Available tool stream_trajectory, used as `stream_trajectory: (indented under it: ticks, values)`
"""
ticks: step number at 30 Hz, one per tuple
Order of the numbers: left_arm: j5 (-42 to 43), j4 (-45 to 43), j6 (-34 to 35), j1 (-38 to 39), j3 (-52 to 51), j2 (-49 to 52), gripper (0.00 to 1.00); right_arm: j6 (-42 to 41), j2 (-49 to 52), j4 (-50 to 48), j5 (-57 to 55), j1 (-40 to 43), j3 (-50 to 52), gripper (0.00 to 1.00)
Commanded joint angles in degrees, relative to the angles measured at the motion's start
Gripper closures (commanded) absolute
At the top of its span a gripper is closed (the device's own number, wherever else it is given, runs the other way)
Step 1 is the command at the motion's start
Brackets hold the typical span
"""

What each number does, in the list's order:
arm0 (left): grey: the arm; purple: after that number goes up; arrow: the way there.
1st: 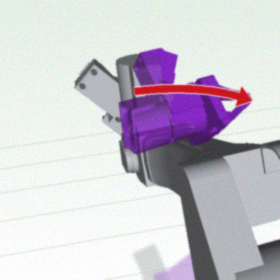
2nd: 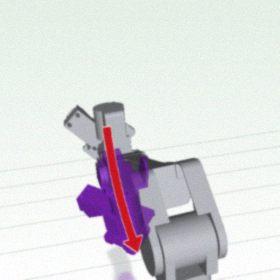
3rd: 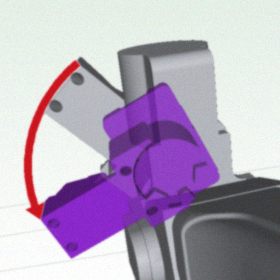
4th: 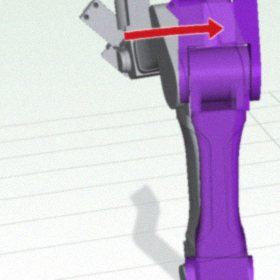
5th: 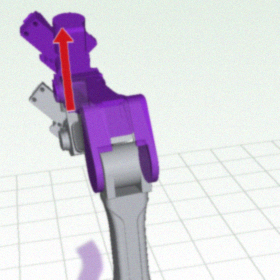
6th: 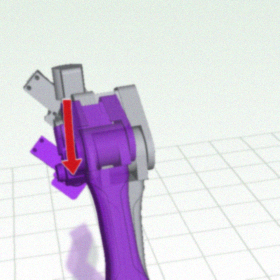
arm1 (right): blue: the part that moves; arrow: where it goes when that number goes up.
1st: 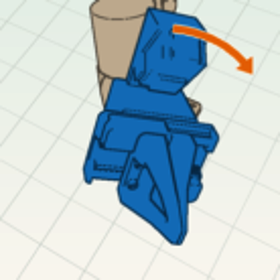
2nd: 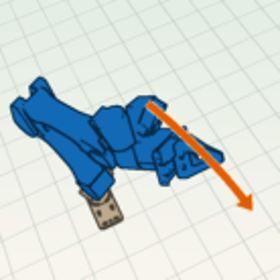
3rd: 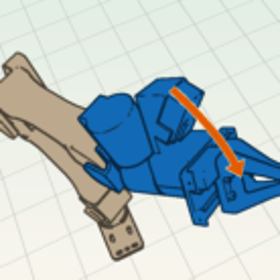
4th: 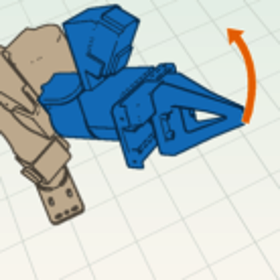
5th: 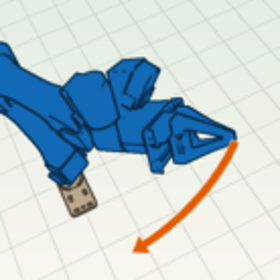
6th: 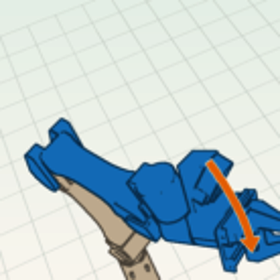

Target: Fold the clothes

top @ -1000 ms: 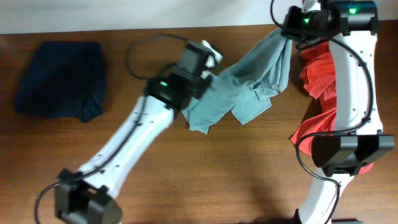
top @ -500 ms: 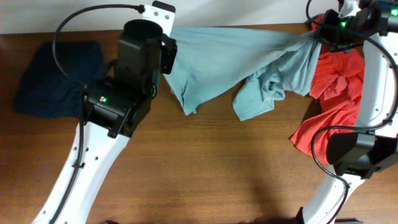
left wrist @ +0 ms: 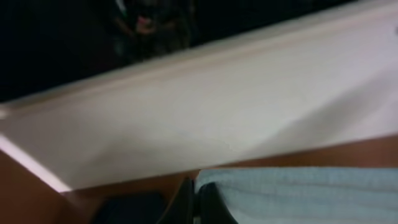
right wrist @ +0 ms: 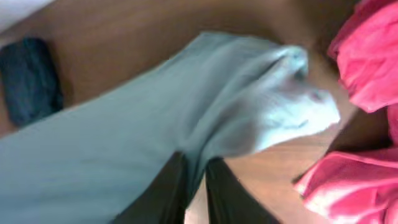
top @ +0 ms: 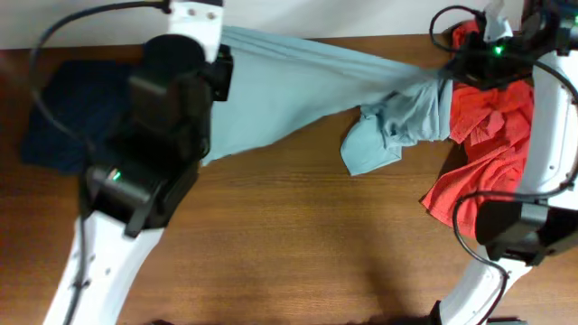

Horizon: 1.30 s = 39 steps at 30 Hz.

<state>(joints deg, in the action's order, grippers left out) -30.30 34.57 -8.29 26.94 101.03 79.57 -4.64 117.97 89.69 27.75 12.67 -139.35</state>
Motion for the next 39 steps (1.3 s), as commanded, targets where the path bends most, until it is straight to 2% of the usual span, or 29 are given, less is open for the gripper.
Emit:
stream_trajectory:
  ticks: [1, 10, 14, 19, 23, 29, 39]
  values:
    - [-4.02, -0.2, -1.44, -0.2, 1.88, -3.3, 1.0, 8.17, -3.06, 3.58, 0.24, -0.39, -0.42, 0.8]
    - [-0.59, 1.53, -1.42, -0.22, 1.88, -3.13, 1.0, 10.43, -2.29, 4.66, -2.91, -7.43, -0.28, 0.77]
    - [-0.63, 1.53, -1.46, -0.22, 1.88, -2.75, 1.0, 10.45, -1.42, 4.59, -5.46, -12.17, 1.6, 0.72]
    - [-1.7, 1.46, -1.44, -0.24, 1.88, -2.01, 1.0, 9.92, -1.14, 2.4, -4.7, -16.09, 8.28, 0.71]
    - [-5.62, 1.25, -1.44, -0.55, 1.88, -1.42, 1.0, 9.75, -1.14, -0.2, -0.7, -17.55, 15.56, 0.71]
    - [-5.7, 1.03, -0.42, -3.52, 1.88, -1.36, 1.0, 9.57, -1.14, -4.59, -0.55, -20.48, 23.82, 0.71]
    - [-5.51, 1.07, 1.2, -7.06, 1.88, -0.48, 1.0, 3.65, -1.16, -13.86, -6.78, -26.86, 37.62, 0.72]
